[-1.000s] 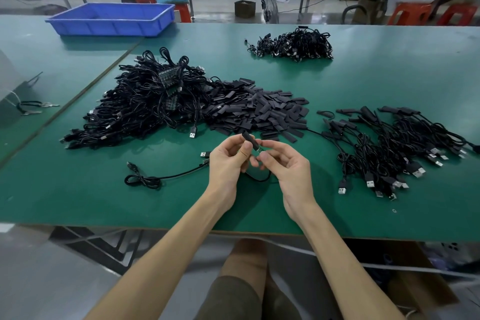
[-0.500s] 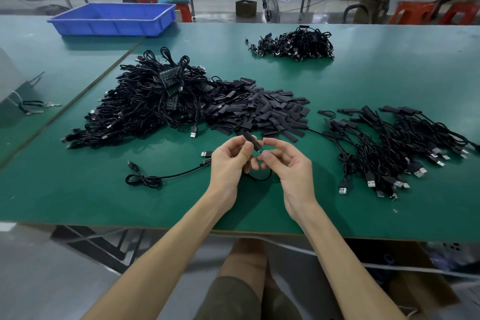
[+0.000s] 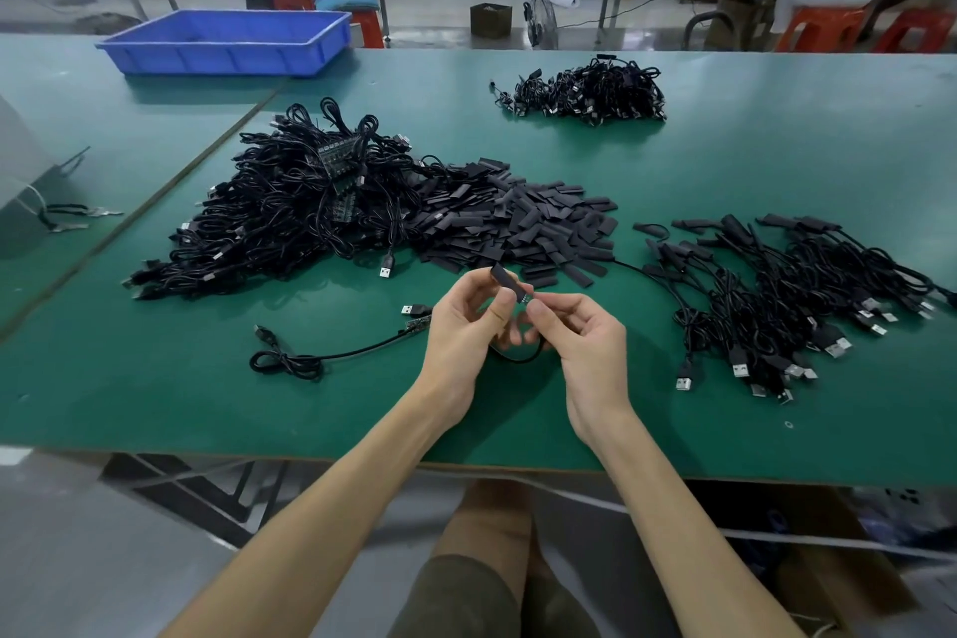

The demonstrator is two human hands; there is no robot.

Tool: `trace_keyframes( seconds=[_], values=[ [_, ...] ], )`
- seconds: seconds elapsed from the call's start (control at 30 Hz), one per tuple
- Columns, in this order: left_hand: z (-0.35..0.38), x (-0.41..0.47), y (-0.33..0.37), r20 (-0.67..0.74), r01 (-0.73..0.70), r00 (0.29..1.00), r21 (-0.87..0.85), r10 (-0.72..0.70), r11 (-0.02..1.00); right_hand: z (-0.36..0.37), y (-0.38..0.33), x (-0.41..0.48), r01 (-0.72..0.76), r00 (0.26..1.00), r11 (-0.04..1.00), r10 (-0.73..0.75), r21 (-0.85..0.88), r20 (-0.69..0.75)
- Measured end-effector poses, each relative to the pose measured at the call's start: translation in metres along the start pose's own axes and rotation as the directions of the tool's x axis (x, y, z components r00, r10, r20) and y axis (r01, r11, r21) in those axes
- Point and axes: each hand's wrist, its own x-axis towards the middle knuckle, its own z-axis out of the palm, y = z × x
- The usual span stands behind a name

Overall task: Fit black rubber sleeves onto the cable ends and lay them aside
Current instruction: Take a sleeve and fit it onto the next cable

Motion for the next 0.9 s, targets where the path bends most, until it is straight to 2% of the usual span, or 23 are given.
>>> trace_keyframes(
  seconds=[0.13,0.33,0.5,0.67,0.8,0.9],
  values=[
    [0.001,0.000,0.000,-0.024,-0.022,0.999,0.004,0.022,1.000,0.000,0.000,0.001,-0.002,1.000,1.000,0.001,0.019,0.025],
    [0.000,0.000,-0.001,0.015,-0.009,1.000,-0.022,0.009,1.000,0.001,0.000,0.000,0.017,1.000,1.000,-0.017,0.001,-0.020],
    [0.000,0.001,-0.005,-0.017,0.003,1.000,0.026,-0.002,1.000,0.001,-0.003,-0.001,0.023,1.000,0.999,-0.022,-0.025,0.016],
    [-0.003,0.001,-0.002,0.063,-0.016,0.998,0.025,0.014,1.000,0.001,-0.002,0.000,0.019,1.000,0.999,-0.020,-0.038,-0.003],
    [-0.019,0.007,0.007,0.137,0.000,0.991,0.082,-0.011,0.997,0.003,-0.002,-0.001,0.014,0.999,0.997,-0.010,-0.070,0.050],
    [-0.034,0.014,0.014,0.100,-0.007,0.995,0.076,-0.001,0.997,0.006,-0.002,-0.001,0.005,0.995,0.994,0.005,-0.106,0.099]
  ],
)
